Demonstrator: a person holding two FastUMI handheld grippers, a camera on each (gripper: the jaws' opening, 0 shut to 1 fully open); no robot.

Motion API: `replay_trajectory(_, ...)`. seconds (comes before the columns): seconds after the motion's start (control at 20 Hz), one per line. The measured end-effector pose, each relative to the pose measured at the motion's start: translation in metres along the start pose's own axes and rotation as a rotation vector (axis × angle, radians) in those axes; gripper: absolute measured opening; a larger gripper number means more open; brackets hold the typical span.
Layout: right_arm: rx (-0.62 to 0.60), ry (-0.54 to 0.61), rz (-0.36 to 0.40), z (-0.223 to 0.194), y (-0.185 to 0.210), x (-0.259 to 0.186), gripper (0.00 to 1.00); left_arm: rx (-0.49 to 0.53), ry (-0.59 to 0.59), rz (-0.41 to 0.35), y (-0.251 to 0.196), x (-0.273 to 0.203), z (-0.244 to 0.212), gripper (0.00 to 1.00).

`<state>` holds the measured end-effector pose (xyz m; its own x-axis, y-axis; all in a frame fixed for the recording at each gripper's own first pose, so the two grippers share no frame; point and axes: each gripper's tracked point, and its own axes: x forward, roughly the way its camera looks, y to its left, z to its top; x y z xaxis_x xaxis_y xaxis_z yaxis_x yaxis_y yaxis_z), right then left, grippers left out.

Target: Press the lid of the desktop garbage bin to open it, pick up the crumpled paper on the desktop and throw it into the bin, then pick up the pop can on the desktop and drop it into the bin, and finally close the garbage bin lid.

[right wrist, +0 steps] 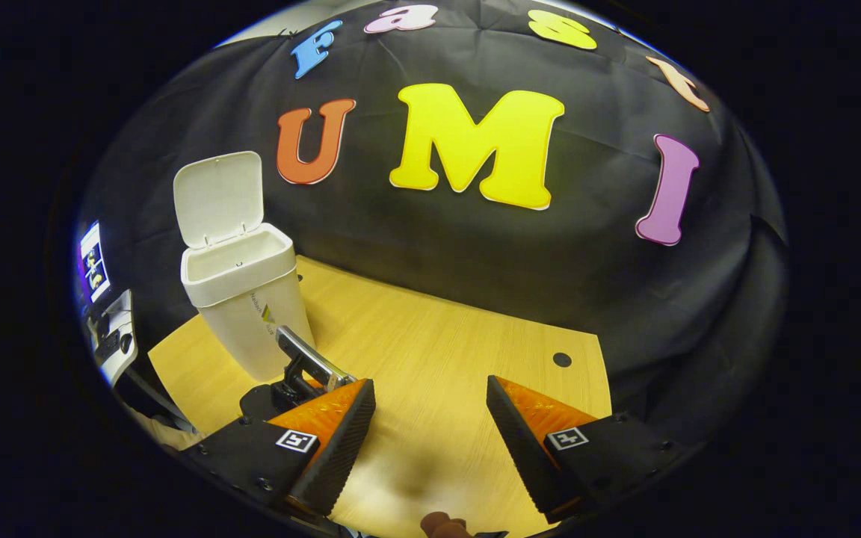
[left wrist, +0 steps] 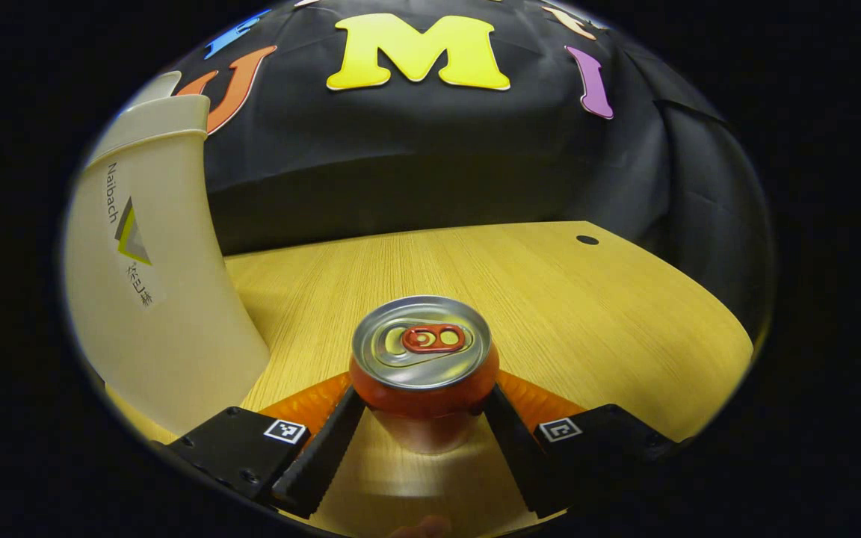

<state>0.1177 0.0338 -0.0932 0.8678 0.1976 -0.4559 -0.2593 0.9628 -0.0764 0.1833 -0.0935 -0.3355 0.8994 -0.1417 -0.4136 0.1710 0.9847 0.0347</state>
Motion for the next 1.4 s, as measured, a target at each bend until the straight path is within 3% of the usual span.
replay_trajectory(0.2, 0.039, 0.017, -0.014, -0.009, -0.009, 0.004, 0.95, -0.013, 0.038, -0.019, -0.003, 0.003, -0.010, 0.96)
replay_trajectory(0.25, 0.047, 0.021, -0.013, -0.012, -0.011, 0.004, 0.94, -0.016, 0.042, -0.024, -0.005, 0.003, -0.011, 0.90)
replay_trajectory(0.35, 0.058, 0.025, -0.012, -0.016, -0.014, 0.003, 0.95, -0.009, 0.039, -0.021, -0.003, 0.002, -0.009, 0.87)
replay_trajectory(0.6, 0.060, 0.021, -0.026, -0.022, -0.024, -0.006, 0.95, 0.002, 0.016, -0.015, -0.001, -0.016, 0.009, 0.86)
replay_trajectory(1.0, 0.086, 0.018, -0.082, -0.037, -0.043, -0.028, 0.95, -0.064, 0.055, 0.001, 0.016, -0.086, 0.064, 0.86)
replay_trajectory(1.4, 0.184, 0.007, -0.088, -0.044, -0.036, -0.030, 0.94, -0.023, 0.021, 0.027, 0.059, -0.161, 0.149, 0.86)
